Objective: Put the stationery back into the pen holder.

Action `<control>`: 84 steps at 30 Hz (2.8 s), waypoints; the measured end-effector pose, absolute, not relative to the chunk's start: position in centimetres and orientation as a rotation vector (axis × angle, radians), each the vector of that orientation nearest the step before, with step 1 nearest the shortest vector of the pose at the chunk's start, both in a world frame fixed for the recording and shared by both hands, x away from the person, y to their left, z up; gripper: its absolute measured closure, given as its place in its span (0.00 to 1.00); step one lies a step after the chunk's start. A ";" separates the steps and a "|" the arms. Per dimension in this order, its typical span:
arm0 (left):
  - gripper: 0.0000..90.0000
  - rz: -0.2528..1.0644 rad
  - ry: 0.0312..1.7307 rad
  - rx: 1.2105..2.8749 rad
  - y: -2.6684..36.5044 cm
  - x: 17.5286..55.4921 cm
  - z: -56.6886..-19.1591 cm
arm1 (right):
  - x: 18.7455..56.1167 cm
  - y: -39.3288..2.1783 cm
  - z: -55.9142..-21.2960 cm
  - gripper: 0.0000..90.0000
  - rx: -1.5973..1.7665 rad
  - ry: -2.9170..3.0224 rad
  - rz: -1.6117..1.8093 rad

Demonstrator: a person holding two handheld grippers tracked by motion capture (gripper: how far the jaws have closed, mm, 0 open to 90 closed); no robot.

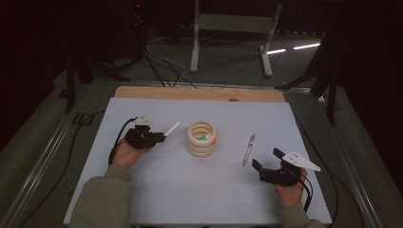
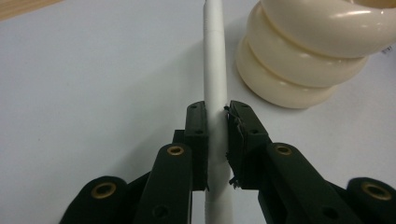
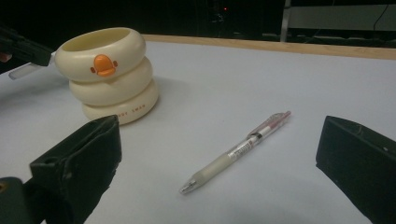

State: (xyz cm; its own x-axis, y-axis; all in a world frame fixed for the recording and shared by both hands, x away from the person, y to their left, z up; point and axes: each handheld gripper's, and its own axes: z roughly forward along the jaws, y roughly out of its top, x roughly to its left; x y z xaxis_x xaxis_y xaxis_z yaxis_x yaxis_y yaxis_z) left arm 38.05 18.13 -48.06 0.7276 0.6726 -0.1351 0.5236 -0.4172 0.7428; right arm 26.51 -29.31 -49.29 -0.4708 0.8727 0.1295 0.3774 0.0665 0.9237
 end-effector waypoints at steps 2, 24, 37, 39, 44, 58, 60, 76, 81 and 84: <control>0.88 0.231 0.901 2.108 18.1 38.0 -48.0 | 26.5 -29.3 -49.3 0.01 1.239 1.883 1.396; 0.88 0.206 0.863 1.998 17.1 38.0 -45.6 | 26.5 -29.3 -49.3 0.01 1.239 1.884 1.396; 0.88 0.176 0.810 1.925 15.6 38.1 -44.0 | 26.5 -29.3 -49.3 0.01 1.237 1.887 1.395; 0.88 0.174 0.807 1.917 15.4 38.2 -43.8 | 26.5 -29.3 -49.3 0.01 1.236 1.889 1.394; 0.88 0.173 0.800 1.907 15.0 38.4 -43.5 | 26.6 -29.3 -49.3 0.01 1.236 1.890 1.393; 0.88 0.181 0.784 1.859 13.6 38.9 -42.5 | 26.6 -29.2 -49.4 0.01 1.237 1.893 1.393; 0.88 0.183 0.785 1.854 13.4 39.0 -42.5 | 26.6 -29.2 -49.4 0.01 1.237 1.892 1.393; 0.88 0.156 0.768 1.835 11.5 39.6 -42.5 | 26.6 -29.2 -49.3 0.01 1.235 1.892 1.393; 0.88 0.144 0.762 1.830 10.8 39.7 -42.7 | 26.6 -29.2 -49.3 0.01 1.236 1.891 1.394; 0.88 0.140 0.762 1.830 10.6 39.8 -42.9 | 26.6 -29.2 -49.3 0.01 1.234 1.892 1.394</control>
State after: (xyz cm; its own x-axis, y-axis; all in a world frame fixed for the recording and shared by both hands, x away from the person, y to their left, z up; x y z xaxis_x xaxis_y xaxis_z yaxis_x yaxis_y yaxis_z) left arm 39.82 10.55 -42.87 0.7866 0.5602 -0.2598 0.4317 -0.1980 0.8800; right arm 26.59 -29.24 -49.35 -0.4762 0.8702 0.1264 0.3784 0.0730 0.9228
